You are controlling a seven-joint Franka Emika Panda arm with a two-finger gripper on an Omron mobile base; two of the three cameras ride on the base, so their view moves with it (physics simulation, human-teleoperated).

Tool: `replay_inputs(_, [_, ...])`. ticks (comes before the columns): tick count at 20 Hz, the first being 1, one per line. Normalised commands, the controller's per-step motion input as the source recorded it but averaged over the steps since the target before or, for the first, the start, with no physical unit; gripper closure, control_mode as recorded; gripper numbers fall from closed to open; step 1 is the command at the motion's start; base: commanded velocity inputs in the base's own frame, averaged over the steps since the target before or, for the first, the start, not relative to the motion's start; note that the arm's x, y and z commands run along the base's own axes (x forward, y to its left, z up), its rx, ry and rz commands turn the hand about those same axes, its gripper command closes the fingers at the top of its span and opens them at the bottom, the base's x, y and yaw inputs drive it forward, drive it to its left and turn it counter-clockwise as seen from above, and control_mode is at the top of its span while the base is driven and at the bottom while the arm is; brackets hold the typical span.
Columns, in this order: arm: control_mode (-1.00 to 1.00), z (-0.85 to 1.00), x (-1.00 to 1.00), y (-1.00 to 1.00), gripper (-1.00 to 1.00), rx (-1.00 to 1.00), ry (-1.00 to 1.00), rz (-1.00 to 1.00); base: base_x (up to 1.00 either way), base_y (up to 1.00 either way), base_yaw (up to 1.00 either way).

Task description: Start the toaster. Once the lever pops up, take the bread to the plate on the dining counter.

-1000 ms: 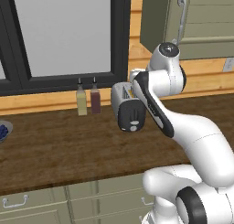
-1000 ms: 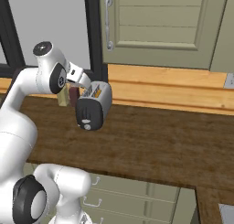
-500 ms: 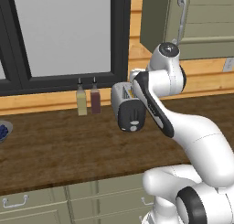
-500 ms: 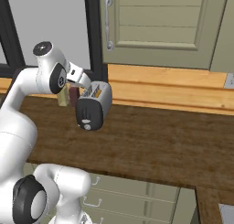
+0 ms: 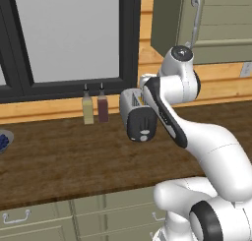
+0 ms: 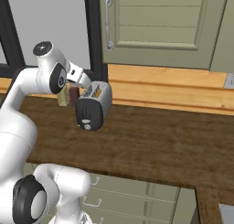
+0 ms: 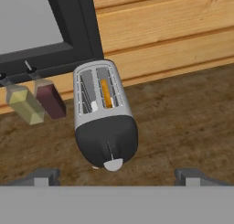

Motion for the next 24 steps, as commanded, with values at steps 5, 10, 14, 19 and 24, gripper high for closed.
replay_inputs(5, [-1.0,0.0,0.0,0.0,-1.0,0.0,0.0,0.0,0.0,0.0,0.0])
replay_inputs(10, [-1.0,0.0,0.0,0.0,-1.0,0.0,0.0,0.0,0.0,0.0,0.0])
replay_inputs(14, [-1.0,0.0,0.0,0.0,-1.0,0.0,0.0,0.0,0.0,0.0,0.0])
replay_inputs(19, [-1.0,0.0,0.0,0.0,-1.0,0.0,0.0,0.0,0.0,0.0,0.0])
replay_inputs(24, [-1.0,0.0,0.0,0.0,-1.0,0.0,0.0,0.0,0.0,0.0,0.0])
